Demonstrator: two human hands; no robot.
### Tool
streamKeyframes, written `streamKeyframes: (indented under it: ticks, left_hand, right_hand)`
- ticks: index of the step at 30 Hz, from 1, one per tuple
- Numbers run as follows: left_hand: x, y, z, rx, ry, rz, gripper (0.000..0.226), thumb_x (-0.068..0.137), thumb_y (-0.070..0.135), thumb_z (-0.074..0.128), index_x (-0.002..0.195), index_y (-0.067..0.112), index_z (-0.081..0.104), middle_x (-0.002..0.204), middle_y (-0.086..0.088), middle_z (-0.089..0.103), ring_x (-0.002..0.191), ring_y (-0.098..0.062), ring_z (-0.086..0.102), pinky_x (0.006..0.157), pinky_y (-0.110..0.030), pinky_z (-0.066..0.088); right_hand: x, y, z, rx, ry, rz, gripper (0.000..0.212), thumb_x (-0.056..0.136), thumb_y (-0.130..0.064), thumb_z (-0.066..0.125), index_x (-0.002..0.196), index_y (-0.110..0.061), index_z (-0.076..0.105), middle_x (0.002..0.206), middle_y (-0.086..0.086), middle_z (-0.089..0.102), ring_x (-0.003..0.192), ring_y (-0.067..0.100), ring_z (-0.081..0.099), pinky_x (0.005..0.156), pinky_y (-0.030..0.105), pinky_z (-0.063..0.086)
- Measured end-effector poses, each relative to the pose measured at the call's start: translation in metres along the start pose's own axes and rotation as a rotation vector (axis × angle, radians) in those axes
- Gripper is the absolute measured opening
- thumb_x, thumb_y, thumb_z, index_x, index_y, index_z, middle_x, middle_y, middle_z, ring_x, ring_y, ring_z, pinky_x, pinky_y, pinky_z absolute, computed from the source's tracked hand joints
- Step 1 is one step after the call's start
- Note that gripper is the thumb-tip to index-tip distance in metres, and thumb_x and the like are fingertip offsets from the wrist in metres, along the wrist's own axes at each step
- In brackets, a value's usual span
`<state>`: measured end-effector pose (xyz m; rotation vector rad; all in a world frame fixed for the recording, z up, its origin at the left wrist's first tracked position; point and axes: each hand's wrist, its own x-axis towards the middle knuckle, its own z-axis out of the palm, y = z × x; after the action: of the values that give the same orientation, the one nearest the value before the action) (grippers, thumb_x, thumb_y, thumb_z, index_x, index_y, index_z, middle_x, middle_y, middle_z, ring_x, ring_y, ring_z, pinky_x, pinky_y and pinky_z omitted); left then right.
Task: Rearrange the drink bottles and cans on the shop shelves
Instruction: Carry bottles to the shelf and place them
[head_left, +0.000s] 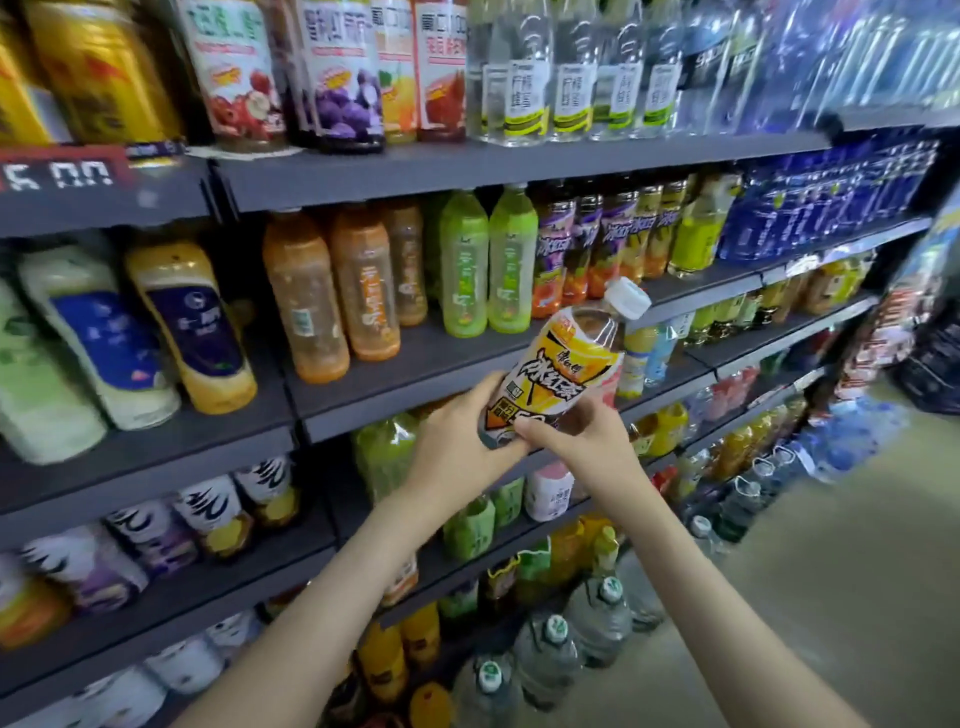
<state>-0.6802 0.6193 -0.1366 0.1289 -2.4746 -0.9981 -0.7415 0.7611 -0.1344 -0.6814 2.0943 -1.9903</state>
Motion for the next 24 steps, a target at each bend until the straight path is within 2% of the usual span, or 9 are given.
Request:
streamKeyframes:
  ticks: [4,8,11,14,16,18,21,24]
  left_hand:
    - [0.06,0.01,0.044,-0.084,-0.171,0.083,0.067,0.078,0.046,0.068,0.137,0.031,0.042,0.128,0.012,0.059,0.115,-0.006,0.055,0.093,-0.035,0.049]
    - [0.118,0.024,0.084,-0.168,-0.303,0.119,0.064,0.085,0.036,0.067,0.141,0.033,0.037,0.132,0.019,0.051,0.12,0.003,0.048,0.1,-0.026,0.044]
    - [0.153,0.036,0.116,-0.219,-0.332,0.169,0.06,0.088,0.028,0.065,0.142,0.032,0.037,0.13,0.023,0.049,0.124,0.004,0.045,0.101,-0.021,0.041]
    - [0.182,0.051,0.153,-0.24,-0.306,0.191,0.055,0.09,0.028,0.061,0.141,0.029,0.04,0.133,0.017,0.051,0.123,0.003,0.047,0.102,-0.024,0.042]
    - [0.201,0.061,0.179,-0.226,-0.244,0.191,0.048,0.092,0.031,0.059,0.138,0.026,0.045,0.133,0.012,0.052,0.122,-0.001,0.049,0.102,-0.029,0.043]
    - [0.218,0.071,0.205,-0.234,-0.16,0.167,0.04,0.093,0.031,0.057,0.132,0.024,0.05,0.127,0.009,0.055,0.118,-0.004,0.052,0.1,-0.031,0.045]
    - [0.243,0.089,0.248,-0.223,-0.046,0.086,0.031,0.094,0.027,0.056,0.124,0.022,0.054,0.121,0.006,0.057,0.113,-0.007,0.054,0.096,-0.028,0.046]
    - [0.271,0.108,0.296,-0.175,0.07,0.031,0.03,0.093,0.022,0.057,0.122,0.016,0.055,0.118,0.003,0.058,0.109,-0.01,0.056,0.089,-0.018,0.044]
  right_hand:
    - [0.037,0.016,-0.051,-0.024,0.11,-0.008,0.024,0.077,-0.011,0.076,0.098,-0.014,0.065,0.092,-0.011,0.072,0.083,-0.001,0.067,0.066,0.011,0.049]
    - [0.078,0.022,-0.108,-0.047,0.171,-0.005,0.028,0.076,-0.014,0.078,0.101,-0.014,0.067,0.098,-0.008,0.072,0.089,0.004,0.067,0.071,0.014,0.052]
    - [0.101,0.026,-0.151,-0.071,0.21,-0.02,0.029,0.076,-0.017,0.078,0.103,-0.015,0.068,0.101,-0.007,0.073,0.093,0.005,0.067,0.077,0.017,0.053]
    - [0.122,0.033,-0.192,-0.078,0.27,-0.033,0.023,0.075,-0.017,0.079,0.096,-0.018,0.068,0.092,-0.013,0.073,0.087,0.001,0.067,0.07,0.011,0.05]
    - [0.138,0.039,-0.221,-0.108,0.3,-0.045,0.017,0.076,-0.016,0.078,0.083,-0.021,0.064,0.073,-0.025,0.068,0.071,-0.009,0.062,0.061,0.007,0.045]
    - [0.155,0.046,-0.251,-0.12,0.338,-0.061,0.023,0.077,-0.016,0.078,0.075,-0.025,0.057,0.058,-0.03,0.06,0.059,-0.013,0.055,0.056,0.006,0.041]
    - [0.183,0.06,-0.303,-0.148,0.387,-0.074,0.034,0.077,-0.022,0.078,0.068,-0.03,0.046,0.047,-0.029,0.052,0.051,-0.008,0.05,0.051,0.01,0.038]
    - [0.208,0.073,-0.36,-0.138,0.373,-0.087,0.033,0.077,-0.027,0.077,0.068,-0.03,0.046,0.047,-0.027,0.051,0.049,-0.002,0.048,0.052,0.016,0.037]
